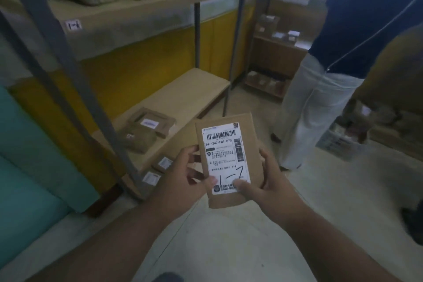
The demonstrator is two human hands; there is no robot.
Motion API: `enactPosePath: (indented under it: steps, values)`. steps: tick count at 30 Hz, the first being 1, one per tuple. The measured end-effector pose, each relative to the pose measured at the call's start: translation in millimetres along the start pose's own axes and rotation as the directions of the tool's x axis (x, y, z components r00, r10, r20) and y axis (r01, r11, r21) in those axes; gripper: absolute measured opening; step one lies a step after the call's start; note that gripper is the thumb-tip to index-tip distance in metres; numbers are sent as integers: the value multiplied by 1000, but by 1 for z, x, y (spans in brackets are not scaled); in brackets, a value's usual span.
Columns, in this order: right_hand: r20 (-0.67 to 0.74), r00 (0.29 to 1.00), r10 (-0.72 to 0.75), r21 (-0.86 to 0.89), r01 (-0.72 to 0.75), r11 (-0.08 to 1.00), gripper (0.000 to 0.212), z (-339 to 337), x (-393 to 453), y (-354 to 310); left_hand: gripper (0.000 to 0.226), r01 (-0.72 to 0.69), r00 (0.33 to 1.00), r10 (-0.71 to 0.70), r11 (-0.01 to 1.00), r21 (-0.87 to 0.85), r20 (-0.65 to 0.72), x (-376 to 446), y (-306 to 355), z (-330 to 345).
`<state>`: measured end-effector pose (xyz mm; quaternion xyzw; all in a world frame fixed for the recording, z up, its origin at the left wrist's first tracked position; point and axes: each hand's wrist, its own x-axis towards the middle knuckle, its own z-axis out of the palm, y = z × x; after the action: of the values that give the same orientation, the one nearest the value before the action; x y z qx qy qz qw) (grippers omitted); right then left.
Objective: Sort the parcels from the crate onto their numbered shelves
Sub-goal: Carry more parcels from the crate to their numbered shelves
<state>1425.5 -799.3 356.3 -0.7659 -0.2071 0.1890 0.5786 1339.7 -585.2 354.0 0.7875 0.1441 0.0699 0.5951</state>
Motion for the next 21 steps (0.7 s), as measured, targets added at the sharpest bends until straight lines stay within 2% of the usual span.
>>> enactPosePath:
  steps: [3, 8, 14, 18, 21]
  values:
    - [82, 997, 0, -11, 0, 1000, 79, -13, 78, 8, 54, 28, 996, -26, 999, 20, -88, 55, -11, 2]
    - [134, 991, 4, -43, 2, 999, 88, -22, 202, 30, 51, 73, 983, -61, 995, 64, -175, 154, -17, -8]
    - [208, 978, -11, -62, 24, 998, 82, -40, 304, 27, 78, 166, 934, -125, 981, 97, -336, 247, -14, -13]
    - [336, 942, 13, -83, 16, 996, 82, -42, 382, 40, 82, 220, 876, -151, 970, 102, -459, 293, -34, -15]
    - [423, 906, 3, -98, 43, 994, 77, -32, 444, 57, 95, 293, 805, -210, 954, 66, -555, 326, -55, -9]
